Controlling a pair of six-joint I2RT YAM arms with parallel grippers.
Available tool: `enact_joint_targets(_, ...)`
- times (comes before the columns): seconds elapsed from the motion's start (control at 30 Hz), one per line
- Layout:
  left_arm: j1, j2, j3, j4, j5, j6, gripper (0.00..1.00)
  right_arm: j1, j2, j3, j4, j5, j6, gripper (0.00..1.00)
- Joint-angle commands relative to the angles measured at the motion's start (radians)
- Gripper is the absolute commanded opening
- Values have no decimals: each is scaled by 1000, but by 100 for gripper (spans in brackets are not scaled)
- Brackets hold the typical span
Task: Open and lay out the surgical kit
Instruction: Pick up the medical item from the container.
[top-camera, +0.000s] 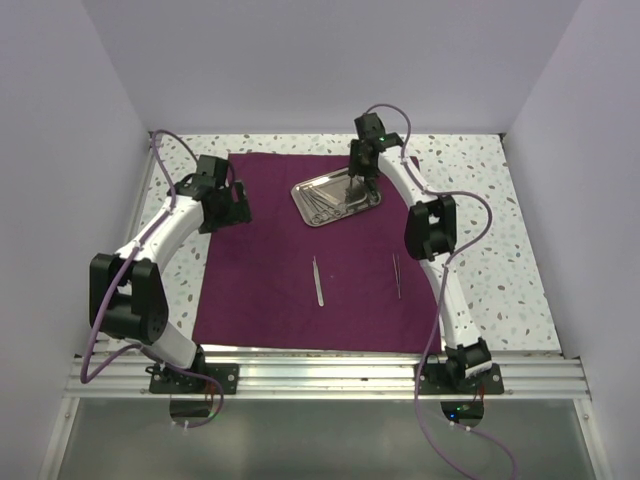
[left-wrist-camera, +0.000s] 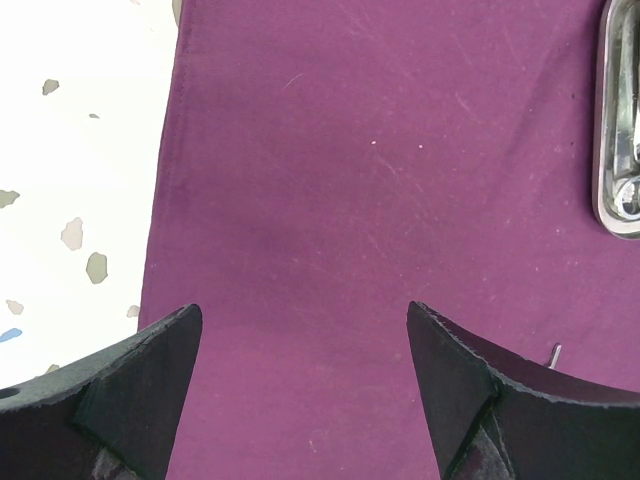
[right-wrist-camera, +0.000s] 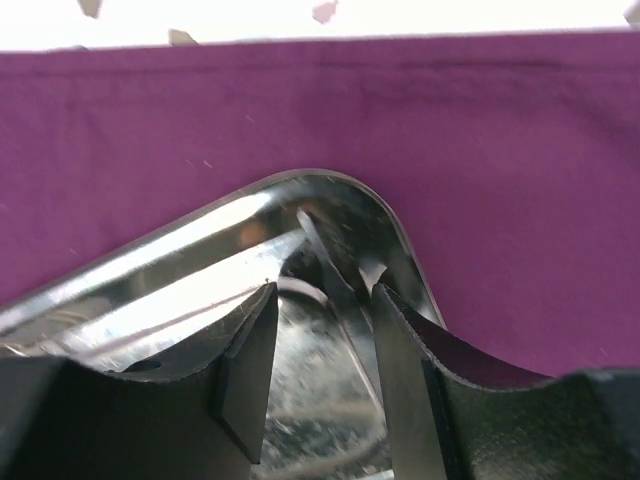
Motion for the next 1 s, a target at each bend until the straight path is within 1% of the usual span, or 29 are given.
enact_joint_targets(0.0, -6, 9, 4, 5, -14, 23, 87, 13, 85, 51, 43, 30, -30, 47)
enact_joint_targets(0.13, -4, 33, 21, -6, -18, 34, 88, 62, 122, 46, 41, 29, -44, 50)
enact_joint_targets(0.27, -4, 75, 53, -18, -17, 47, 88, 99, 156, 35, -12, 30, -47, 47)
enact_joint_targets(0.37, -4, 101, 79, -18, -18, 54, 88, 106, 186, 45, -75, -5, -30, 35)
enact_joint_targets(0.4, -4, 105, 87, -17, -18, 55, 88, 107, 189, 40, -84, -8, -25, 28)
enact_joint_targets(0.47, -3, 121, 91, -12, -15, 57, 88, 106, 180, 23, -92, -6, -27, 21)
enact_joint_targets(0.53, -3, 129, 88, -8, -15, 58, 88, 104, 180, 15, -94, -8, -27, 18)
enact_joint_targets(0.8, 33, 138, 77, 9, -9, 75, 88, 95, 174, 5, -94, 0, -41, 11)
enact_joint_targets(0.83, 37, 141, 77, 9, -8, 83, 88, 95, 174, 6, -95, 0, -45, 9)
enact_joint_targets(0.87, 48, 142, 77, 9, -6, 86, 88, 96, 172, 5, -95, 9, -48, 4)
enact_joint_targets(0.97, 59, 152, 79, 9, 8, 89, 88, 96, 174, 6, -95, 16, -58, 0)
